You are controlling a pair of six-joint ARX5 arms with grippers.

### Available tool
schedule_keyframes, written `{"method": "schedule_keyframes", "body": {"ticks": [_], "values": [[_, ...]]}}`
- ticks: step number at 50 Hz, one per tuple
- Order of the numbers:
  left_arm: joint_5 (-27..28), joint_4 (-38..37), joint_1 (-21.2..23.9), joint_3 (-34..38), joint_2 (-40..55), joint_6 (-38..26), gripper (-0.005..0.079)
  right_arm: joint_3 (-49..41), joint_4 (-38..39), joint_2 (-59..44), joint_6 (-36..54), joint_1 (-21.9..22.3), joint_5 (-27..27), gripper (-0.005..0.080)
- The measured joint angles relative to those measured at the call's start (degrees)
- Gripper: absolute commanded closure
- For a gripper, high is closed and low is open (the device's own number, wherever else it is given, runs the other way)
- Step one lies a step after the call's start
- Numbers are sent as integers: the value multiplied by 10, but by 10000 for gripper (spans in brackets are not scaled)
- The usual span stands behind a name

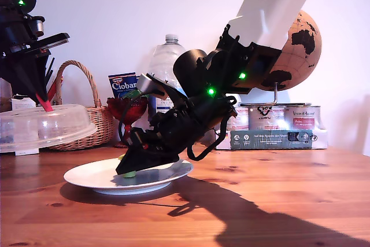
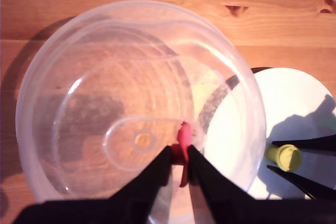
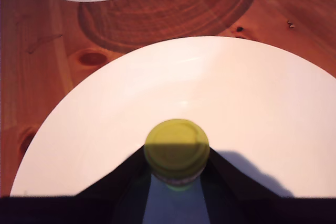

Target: Lift the plastic dome with your left arm while removing the green coffee capsule from the plate using your right arm.

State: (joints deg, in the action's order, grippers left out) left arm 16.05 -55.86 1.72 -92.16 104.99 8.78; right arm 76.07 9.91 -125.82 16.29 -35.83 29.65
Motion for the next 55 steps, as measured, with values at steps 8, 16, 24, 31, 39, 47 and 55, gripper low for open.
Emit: {"method": "schedule_keyframes", "body": {"ticks": [8,16,24,31,39,47,55], "values": [[0,0,0,0,0,0,764,0,0,0,-13,0,0,510],[0,0,0,0,0,0,764,0,0,0,-13,0,9,541],[0,0,0,0,0,0,764,0,0,0,-15,0,13,541],[0,1,0,0,0,0,764,0,-1,0,-28,2,13,540],[0,1,0,0,0,0,764,0,-16,3,-29,6,14,540],[0,1,0,0,0,0,764,0,-25,16,-29,13,13,540],[1,1,0,0,0,0,764,0,-44,37,-28,20,13,540]]}}
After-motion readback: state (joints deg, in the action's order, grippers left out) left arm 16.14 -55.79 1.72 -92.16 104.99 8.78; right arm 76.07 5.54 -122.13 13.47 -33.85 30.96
